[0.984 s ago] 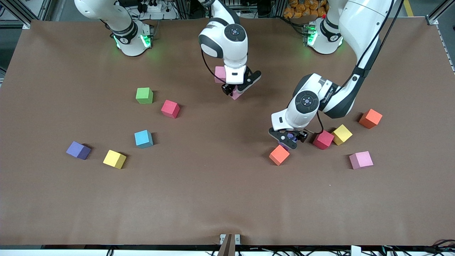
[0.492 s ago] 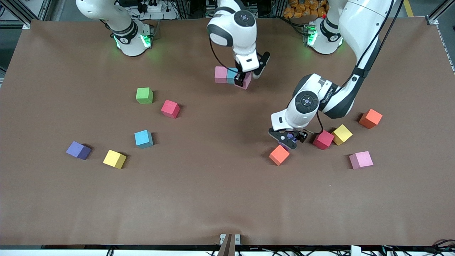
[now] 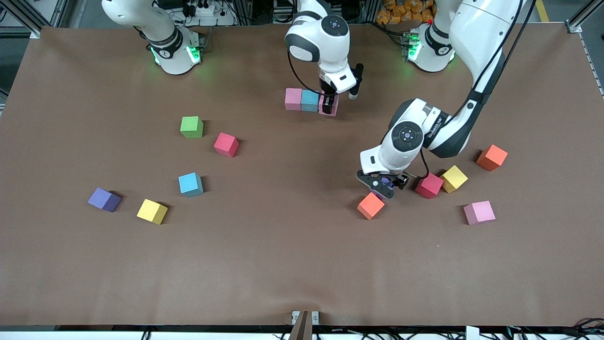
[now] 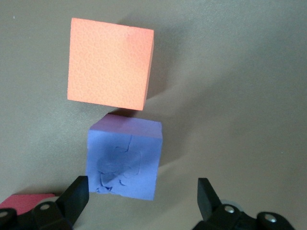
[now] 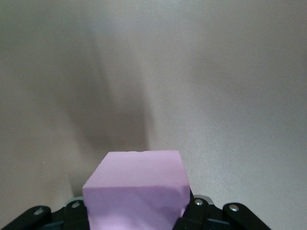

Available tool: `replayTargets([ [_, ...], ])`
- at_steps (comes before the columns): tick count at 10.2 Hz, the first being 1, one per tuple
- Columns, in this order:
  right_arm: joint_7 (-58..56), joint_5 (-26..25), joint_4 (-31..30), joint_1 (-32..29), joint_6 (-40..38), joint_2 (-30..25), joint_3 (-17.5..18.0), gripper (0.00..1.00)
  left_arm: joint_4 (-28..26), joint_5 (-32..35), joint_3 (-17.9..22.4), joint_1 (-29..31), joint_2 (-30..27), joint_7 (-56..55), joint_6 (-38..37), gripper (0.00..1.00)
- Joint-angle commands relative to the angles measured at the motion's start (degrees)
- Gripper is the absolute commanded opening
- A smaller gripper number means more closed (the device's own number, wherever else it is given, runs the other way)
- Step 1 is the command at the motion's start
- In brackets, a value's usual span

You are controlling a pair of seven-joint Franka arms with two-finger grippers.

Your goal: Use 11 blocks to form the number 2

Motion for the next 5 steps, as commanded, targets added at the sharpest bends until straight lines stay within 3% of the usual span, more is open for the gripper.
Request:
replayTargets([
  [1,-3.29,-0.35,1.74,0.85,-1.05,1.6,-0.24,0.55,0.14,1.34,-0.04,0.89,-0.34,1.97,0.36,1.0],
  [5,-3.21,0.09,1.83,3.22,-0.87,2.74,-0.24,0.55,0.75,1.34,-0.04,1.24,0.01,2.51,0.44,1.0],
])
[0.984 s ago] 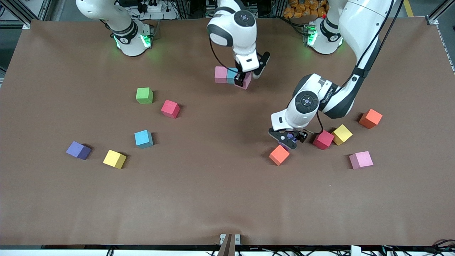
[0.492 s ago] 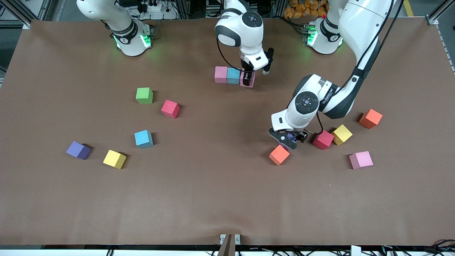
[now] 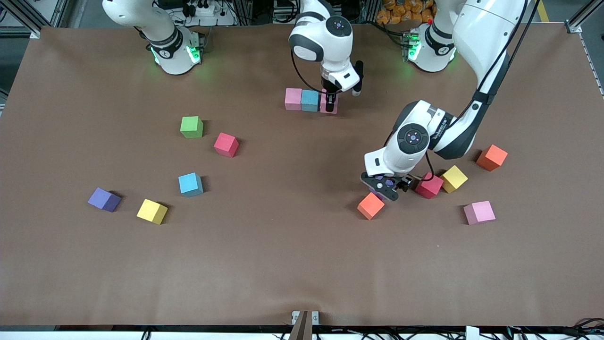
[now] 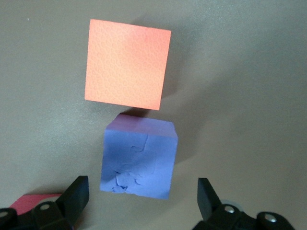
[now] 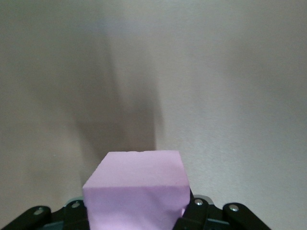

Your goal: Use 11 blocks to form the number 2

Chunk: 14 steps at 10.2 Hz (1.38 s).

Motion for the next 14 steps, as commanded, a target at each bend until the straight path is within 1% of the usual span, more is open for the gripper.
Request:
replayTargets([
  [1,-0.39,0.06,1.54,1.76,-0.61,1.13,-0.4,0.55,0.64,1.34,-0.19,0.32,0.12,1.39,0.35,1.0],
  [5,0.05,0.06,1.54,3.26,-0.7,2.01,-0.4,0.55,0.82,1.34,-0.1,0.41,0.47,1.4,0.43,1.0],
  [14,-0.13,-0.02,1.37,2.12,-0.61,3.41,-0.49,0.55,2.05,1.34,-0.1,0.32,2.22,1.4,0.96,1.0],
])
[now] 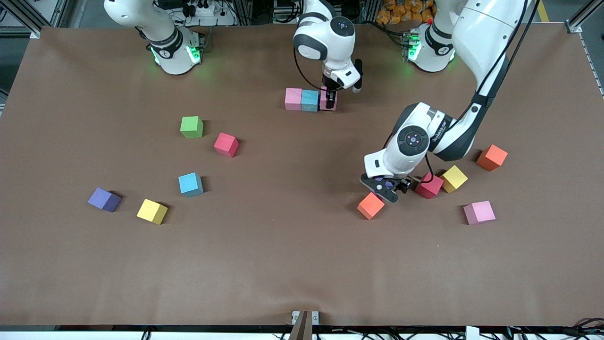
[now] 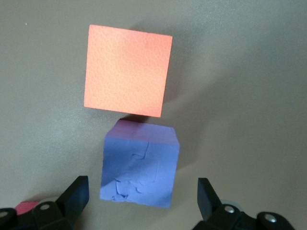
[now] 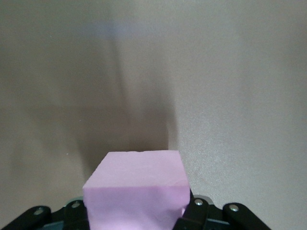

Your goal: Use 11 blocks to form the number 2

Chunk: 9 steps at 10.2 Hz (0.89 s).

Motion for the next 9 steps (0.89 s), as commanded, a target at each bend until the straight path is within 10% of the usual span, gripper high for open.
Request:
replayTargets([
  [1,-0.15,-0.05,1.33,-0.43,-0.58,0.99,0.25,0.55,1.32,1.34,-0.19,0.29,1.09,1.0,0.27,1.0],
  [9,-0.5,-0.22,1.42,-0.78,-0.14,2.05,0.25,0.55,1.76,1.34,-0.1,0.21,1.7,1.0,0.27,1.0],
])
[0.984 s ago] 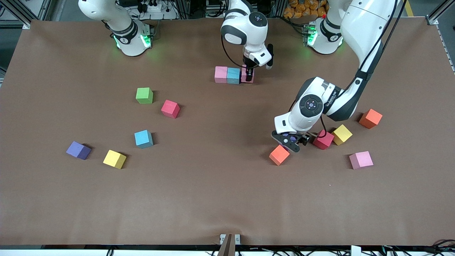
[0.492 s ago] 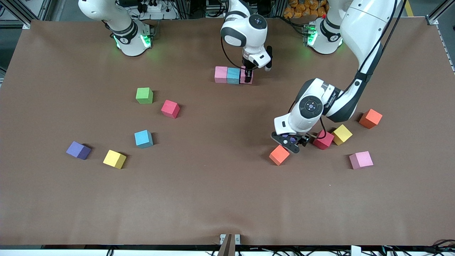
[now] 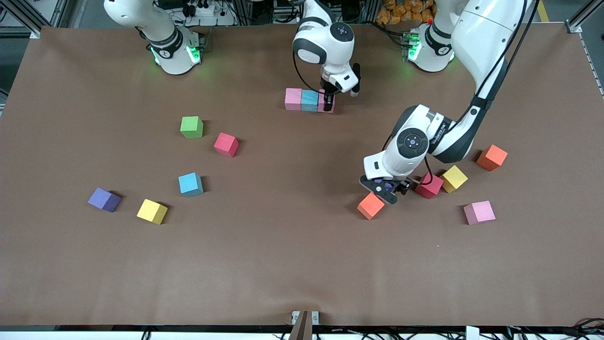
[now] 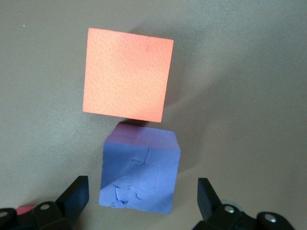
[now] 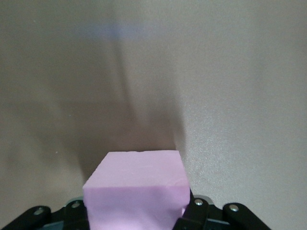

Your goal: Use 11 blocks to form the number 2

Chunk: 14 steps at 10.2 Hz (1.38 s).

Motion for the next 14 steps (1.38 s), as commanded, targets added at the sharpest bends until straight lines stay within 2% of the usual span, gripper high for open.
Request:
replayTargets([
  [1,-0.5,-0.22,1.42,-0.63,-0.26,0.91,0.38,0.55,1.12,1.34,-0.1,0.21,0.89,0.91,0.18,1.0],
  [4,-0.5,-0.13,1.42,-0.63,-0.26,1.0,0.38,0.6,1.39,1.69,-0.1,0.29,0.97,1.0,0.18,1.0],
  [6,-0.24,-0.13,1.42,-0.63,-0.18,1.0,0.38,0.92,2.0,2.48,-0.1,0.29,1.41,1.0,0.18,1.0],
  [7,-0.32,-0.13,1.42,-0.63,-0.26,1.0,0.38,1.0,2.26,2.48,-0.1,0.29,1.93,1.0,0.18,1.0],
  [14,-0.5,-0.13,1.15,-1.07,-0.79,-0.32,0.38,1.0,2.53,3.01,-0.1,0.29,2.29,1.0,0.18,1.0],
])
